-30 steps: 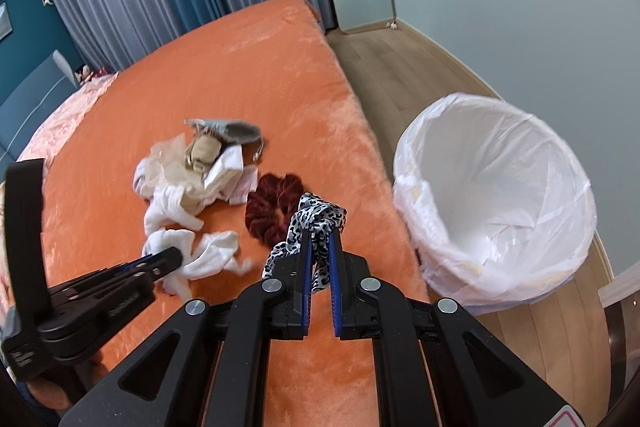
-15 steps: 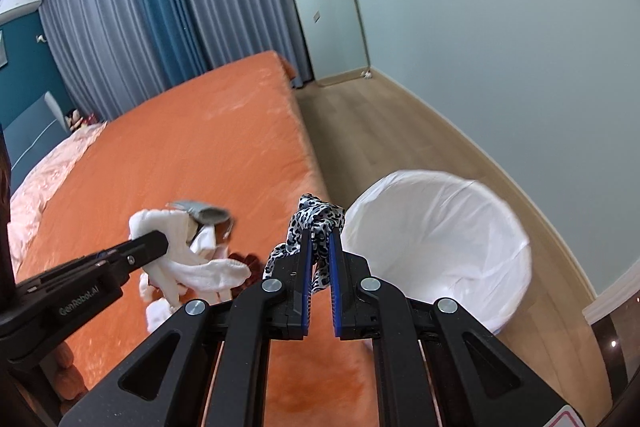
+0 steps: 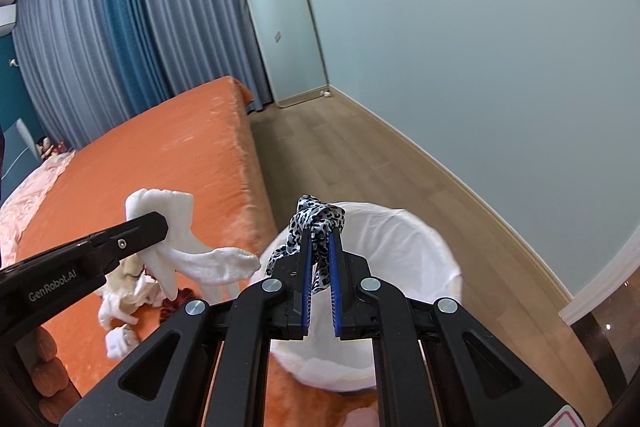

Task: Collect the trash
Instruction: 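Carry both items over the white bin and open both tools to drop them, then grasp the dark red velvet scrunchie with the right tool while the left tool grasps a white sock, then carry both items over the white bin and open both tools to drop them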

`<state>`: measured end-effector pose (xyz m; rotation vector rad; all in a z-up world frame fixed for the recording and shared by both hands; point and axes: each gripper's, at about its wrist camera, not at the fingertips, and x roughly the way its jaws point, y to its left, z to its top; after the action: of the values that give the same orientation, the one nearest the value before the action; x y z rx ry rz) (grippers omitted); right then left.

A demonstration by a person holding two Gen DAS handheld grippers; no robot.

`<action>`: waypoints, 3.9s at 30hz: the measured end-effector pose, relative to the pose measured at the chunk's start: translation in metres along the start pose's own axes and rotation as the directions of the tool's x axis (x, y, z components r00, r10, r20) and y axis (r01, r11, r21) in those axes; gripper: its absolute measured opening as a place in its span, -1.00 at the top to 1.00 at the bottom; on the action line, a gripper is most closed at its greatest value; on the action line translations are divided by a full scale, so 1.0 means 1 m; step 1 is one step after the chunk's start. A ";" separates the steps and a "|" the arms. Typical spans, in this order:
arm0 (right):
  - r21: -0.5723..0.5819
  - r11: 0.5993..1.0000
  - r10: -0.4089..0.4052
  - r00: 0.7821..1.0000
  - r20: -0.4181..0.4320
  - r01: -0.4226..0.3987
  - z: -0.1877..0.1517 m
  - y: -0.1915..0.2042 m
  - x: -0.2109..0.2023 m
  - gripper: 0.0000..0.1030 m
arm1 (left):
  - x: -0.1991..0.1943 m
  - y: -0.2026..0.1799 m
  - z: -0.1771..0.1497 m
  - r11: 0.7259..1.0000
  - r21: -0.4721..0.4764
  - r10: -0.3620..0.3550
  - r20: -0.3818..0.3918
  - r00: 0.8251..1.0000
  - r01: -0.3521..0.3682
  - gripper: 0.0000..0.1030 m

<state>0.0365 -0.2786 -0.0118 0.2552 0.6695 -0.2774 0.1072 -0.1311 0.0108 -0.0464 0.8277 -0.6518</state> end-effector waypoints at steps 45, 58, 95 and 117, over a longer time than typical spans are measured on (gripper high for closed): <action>-0.053 0.998 0.039 0.999 -0.014 -0.040 -0.013 0.043 0.001 0.16 | -0.017 0.059 -0.026 0.975 -0.136 0.183 0.023 0.983 -0.178 -0.40; -0.091 0.991 0.088 0.992 -0.091 -0.096 -0.040 0.097 0.018 -0.09 | -0.030 0.140 -0.072 0.908 -0.244 0.335 -0.069 0.940 -0.341 -0.67; -0.079 0.987 0.098 0.921 -0.377 -0.137 -0.121 0.170 0.154 0.05 | 0.003 0.255 -0.149 0.826 -0.436 0.244 -0.293 0.924 -0.357 0.13; -0.016 0.979 0.197 0.961 -0.195 -0.204 -0.049 0.139 0.079 0.76 | -0.037 0.179 -0.089 0.908 -0.309 0.245 -0.156 0.957 -0.283 0.13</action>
<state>0.1142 -0.1463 -0.0796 0.3153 0.8326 -0.0461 0.1197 0.0520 -0.0762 -0.1982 1.0272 -0.2558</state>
